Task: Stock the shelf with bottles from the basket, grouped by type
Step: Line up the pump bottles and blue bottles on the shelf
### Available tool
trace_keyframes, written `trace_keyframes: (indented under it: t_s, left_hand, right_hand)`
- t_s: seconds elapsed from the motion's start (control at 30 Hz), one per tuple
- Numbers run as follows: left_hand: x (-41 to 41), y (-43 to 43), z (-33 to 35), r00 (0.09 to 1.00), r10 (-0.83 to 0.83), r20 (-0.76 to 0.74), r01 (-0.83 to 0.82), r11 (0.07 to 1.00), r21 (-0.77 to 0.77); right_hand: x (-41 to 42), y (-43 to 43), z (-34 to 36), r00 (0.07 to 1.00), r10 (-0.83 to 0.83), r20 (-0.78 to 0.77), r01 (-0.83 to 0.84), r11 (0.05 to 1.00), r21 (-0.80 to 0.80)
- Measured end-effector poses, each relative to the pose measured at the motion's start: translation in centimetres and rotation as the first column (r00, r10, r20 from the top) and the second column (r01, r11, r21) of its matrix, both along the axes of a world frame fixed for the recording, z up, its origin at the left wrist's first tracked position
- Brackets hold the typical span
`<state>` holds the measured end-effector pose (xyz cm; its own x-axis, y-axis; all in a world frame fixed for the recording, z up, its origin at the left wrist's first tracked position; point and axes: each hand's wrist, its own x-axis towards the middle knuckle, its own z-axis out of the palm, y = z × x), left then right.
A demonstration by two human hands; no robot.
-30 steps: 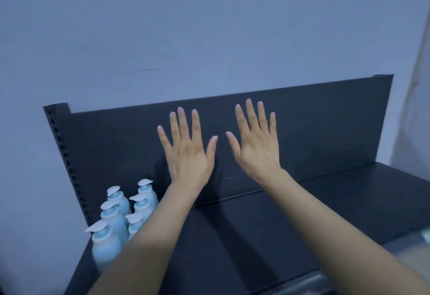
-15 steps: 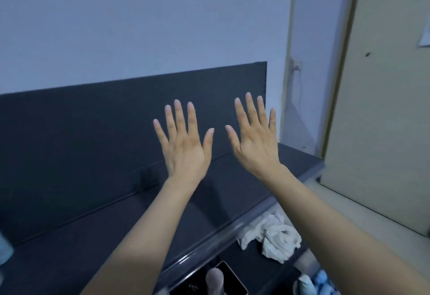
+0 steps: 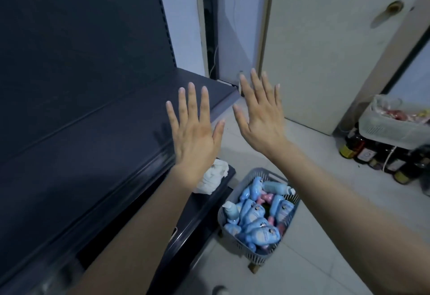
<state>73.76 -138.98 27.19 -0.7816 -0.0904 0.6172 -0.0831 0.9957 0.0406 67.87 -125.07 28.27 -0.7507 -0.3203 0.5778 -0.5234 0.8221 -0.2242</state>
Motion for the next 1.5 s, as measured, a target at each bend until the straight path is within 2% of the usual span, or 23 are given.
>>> trace_keyframes:
  t_s: [0.3,0.47,0.67,0.73,0.83,1.03,1.1,1.17,1.2,1.27,1.33,1.37,1.43,1.47,1.5]
  left_hand:
    - [-8.9,4.1,-10.5,0.957,-0.136,0.256,0.126,0.990,0.057]
    - [-11.4,5.6,-15.7,0.913,-0.140,0.384,0.096,0.987,0.131]
    - [-12.1,8.0,-22.3,0.831,-0.043,0.554,-0.086,0.975,0.205]
    - [-11.8,9.2,-24.7,0.799,0.011,0.601,-0.184,0.956,0.228]
    - [-11.0,11.2,-27.5,0.690,0.070,0.720,-0.343,0.908,0.240]
    - [-7.8,14.1,-33.8,0.478,0.043,0.877,-0.566,0.779,0.271]
    - [-7.1,14.5,-35.4,0.470,0.071,0.880,-0.640,0.714,0.285]
    - [-6.7,14.6,-37.2,0.451,0.105,0.886,-0.702,0.655,0.279]
    - [-6.7,14.5,-38.7,0.454,0.086,0.887,-0.736,0.597,0.319]
    - [-6.8,14.3,-41.1,0.458,-0.004,0.889,-0.814,0.401,0.421]
    - [-6.9,13.9,-43.3,0.518,-0.034,0.855,-0.839,0.178,0.515]
    - [-7.3,13.7,-44.2,0.538,-0.033,0.842,-0.840,0.060,0.539]
    - [-8.2,13.3,-46.1,0.556,0.013,0.831,-0.821,-0.151,0.551]
    - [-8.7,12.9,-47.1,0.557,0.050,0.829,-0.800,-0.235,0.552]
    - [-9.3,12.5,-47.8,0.556,0.073,0.828,-0.774,-0.319,0.547]
  right_hand:
    - [-6.6,5.8,-9.6,0.959,-0.184,0.213,0.156,0.977,0.142]
    - [-8.8,7.9,-15.5,0.898,-0.225,0.378,0.157,0.966,0.204]
    - [-11.2,10.6,-23.1,0.803,-0.174,0.570,0.026,0.966,0.258]
    - [-11.6,11.3,-25.9,0.747,-0.134,0.651,-0.019,0.975,0.222]
    - [-11.8,11.9,-29.8,0.663,-0.089,0.743,-0.053,0.985,0.165]
    - [-11.2,13.4,-36.9,0.520,-0.064,0.852,-0.085,0.988,0.127]
    - [-11.1,13.6,-38.8,0.447,-0.076,0.891,-0.061,0.991,0.115]
    - [-11.5,13.4,-40.6,0.363,-0.099,0.927,0.041,0.995,0.091]
    - [-11.7,13.1,-41.3,0.321,-0.121,0.939,0.099,0.991,0.094]
    - [-12.2,12.4,-42.9,0.241,-0.144,0.960,0.210,0.973,0.093]
    - [-12.8,11.4,-44.1,0.121,-0.095,0.988,0.386,0.922,0.041]
    - [-13.2,11.1,-44.6,0.059,-0.036,0.998,0.537,0.844,-0.001]
    - [-14.4,10.6,-45.6,-0.095,0.178,0.979,0.835,0.551,-0.019]
    - [-15.0,10.4,-46.0,-0.121,0.332,0.935,0.915,0.403,-0.025]
    - [-15.5,10.2,-46.7,-0.085,0.434,0.897,0.953,0.297,-0.053]
